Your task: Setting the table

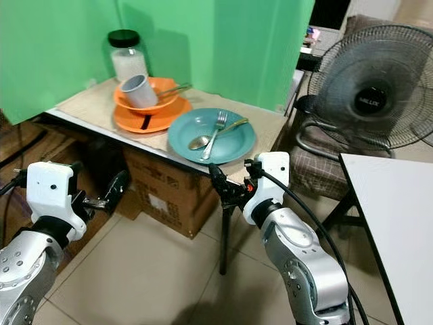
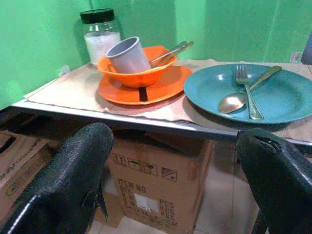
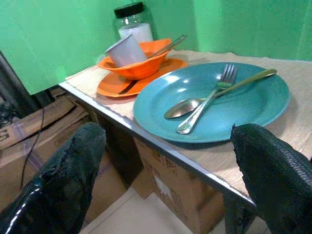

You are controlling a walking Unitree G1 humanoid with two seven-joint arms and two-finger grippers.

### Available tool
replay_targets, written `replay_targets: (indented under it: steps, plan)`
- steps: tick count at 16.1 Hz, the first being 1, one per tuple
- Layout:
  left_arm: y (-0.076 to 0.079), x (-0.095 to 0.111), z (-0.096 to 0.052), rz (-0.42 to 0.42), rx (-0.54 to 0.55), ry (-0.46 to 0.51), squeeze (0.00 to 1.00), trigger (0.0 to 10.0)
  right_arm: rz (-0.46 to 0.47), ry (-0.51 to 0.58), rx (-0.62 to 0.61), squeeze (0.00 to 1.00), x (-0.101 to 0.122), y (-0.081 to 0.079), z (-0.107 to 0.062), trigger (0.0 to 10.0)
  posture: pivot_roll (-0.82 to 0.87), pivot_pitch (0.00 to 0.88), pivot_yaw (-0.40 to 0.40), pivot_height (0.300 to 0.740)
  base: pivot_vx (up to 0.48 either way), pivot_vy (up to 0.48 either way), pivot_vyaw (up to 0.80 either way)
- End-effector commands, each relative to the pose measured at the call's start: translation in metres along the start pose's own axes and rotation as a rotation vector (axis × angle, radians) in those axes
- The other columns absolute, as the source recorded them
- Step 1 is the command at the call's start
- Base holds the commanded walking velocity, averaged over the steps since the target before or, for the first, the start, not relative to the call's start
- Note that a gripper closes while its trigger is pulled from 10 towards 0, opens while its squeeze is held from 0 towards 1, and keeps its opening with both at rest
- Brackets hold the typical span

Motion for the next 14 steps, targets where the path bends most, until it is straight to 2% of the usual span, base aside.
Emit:
replay_targets:
  steps: [1, 2, 14]
  plan:
    - [0.0009, -0.0002, 0.0005, -0.004, -0.015, -0.007, 0.00, 10.0, -0.010, 0.001, -0.011, 0.00, 0.0007, 0.0020, 0.0010, 10.0, 0.02, 0.000, 0.014, 0.740, 0.000, 0.000, -0.80]
    - [0.0013, 0.0002, 0.0012, -0.006, -0.018, -0.006, 0.00, 10.0, -0.011, -0.002, -0.011, 0.00, 0.0002, 0.0021, 0.0012, 10.0, 0.02, 0.000, 0.015, 0.740, 0.000, 0.000, -0.80]
    - [0.0007, 0.0005, 0.0005, -0.018, -0.019, -0.005, 0.00, 10.0, -0.030, -0.009, -0.005, 0.00, -0.0012, 0.0010, 0.0017, 10.0, 0.02, 0.000, 0.015, 0.740, 0.277, 0.000, 0.00]
Point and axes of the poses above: a point about 5 cm out from each wrist's last joint towards the gripper, its own z axis pointing out of the wrist towards the gripper, its own x axis along the axis of the wrist's last joint, y = z × x, the point moved 4 cm from there along z, pointing out of the wrist towards the gripper, and after that the axes turned 1 degree about -z, right-handed, at the moved point
